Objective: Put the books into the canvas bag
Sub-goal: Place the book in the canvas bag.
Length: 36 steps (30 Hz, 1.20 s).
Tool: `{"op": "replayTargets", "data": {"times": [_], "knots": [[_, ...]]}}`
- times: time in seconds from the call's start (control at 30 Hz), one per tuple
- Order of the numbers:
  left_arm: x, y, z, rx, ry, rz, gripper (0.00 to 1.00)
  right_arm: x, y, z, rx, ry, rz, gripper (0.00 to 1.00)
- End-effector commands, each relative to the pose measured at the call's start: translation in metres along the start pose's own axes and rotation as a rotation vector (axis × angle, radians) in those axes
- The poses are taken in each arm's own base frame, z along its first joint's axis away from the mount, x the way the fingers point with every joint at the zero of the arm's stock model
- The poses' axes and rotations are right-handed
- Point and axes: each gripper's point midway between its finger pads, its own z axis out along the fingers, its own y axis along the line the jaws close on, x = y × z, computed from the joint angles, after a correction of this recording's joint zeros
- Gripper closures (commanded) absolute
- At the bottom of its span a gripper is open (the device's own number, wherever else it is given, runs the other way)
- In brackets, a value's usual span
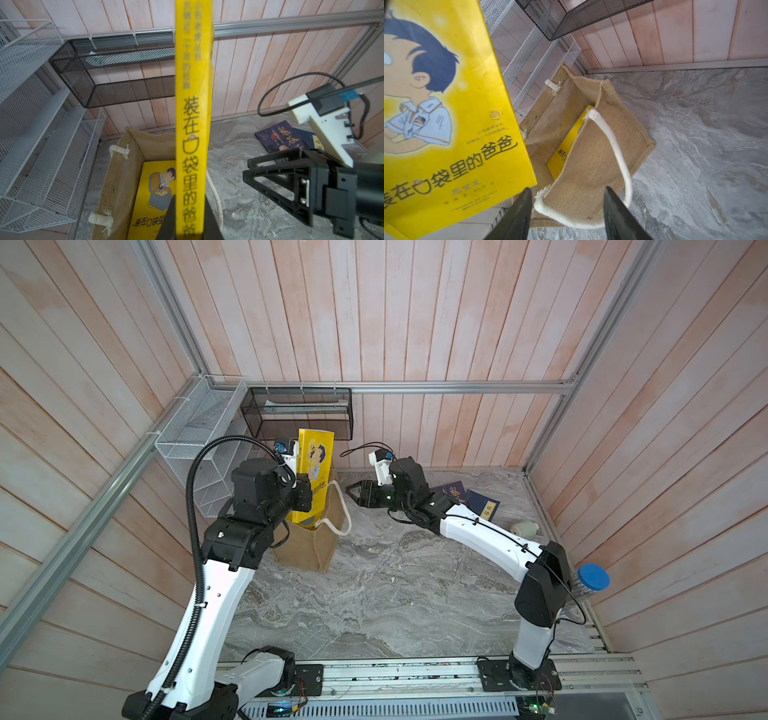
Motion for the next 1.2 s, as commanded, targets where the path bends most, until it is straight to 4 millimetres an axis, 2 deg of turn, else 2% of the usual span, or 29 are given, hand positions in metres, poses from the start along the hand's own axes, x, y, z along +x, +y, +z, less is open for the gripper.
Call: {"op": "replayTargets", "data": {"times": [0.0,0.13,0.33,0.5,0.57,0.67,0.9,1.17], "knots": [[-0.019,0.003,0.002,0.031,-0.053,0.007,1.00,0.003,0.002,0.014,0.035,0.012,0.017,0.43],[-0.011,0.008,0.016,0.044,-0.020,-0.005,1.00,0.014,0.004,0.038,0.010,0.050,0.035,0.43],[0.006,0.019,0.026,0.013,0.044,0.009,1.00,0.037,0.002,0.073,0.011,0.133,0.036,0.43],[0.026,0.027,0.034,-0.016,0.116,0.028,1.00,0.055,-0.002,0.089,0.031,0.190,0.039,0.43],[0.036,0.032,0.039,-0.026,0.152,0.025,1.00,0.057,0.000,0.089,0.030,0.194,0.035,0.48],[0.048,0.035,0.045,-0.027,0.211,0.015,1.00,0.055,-0.001,0.087,0.041,0.186,0.023,0.64],[0.074,0.027,0.061,0.034,0.333,-0.016,1.00,0.038,0.004,0.076,0.060,0.127,-0.022,0.98],[0.099,0.024,0.077,0.071,0.472,-0.031,1.00,0.032,0.014,0.070,0.002,0.079,-0.011,1.00]]}}
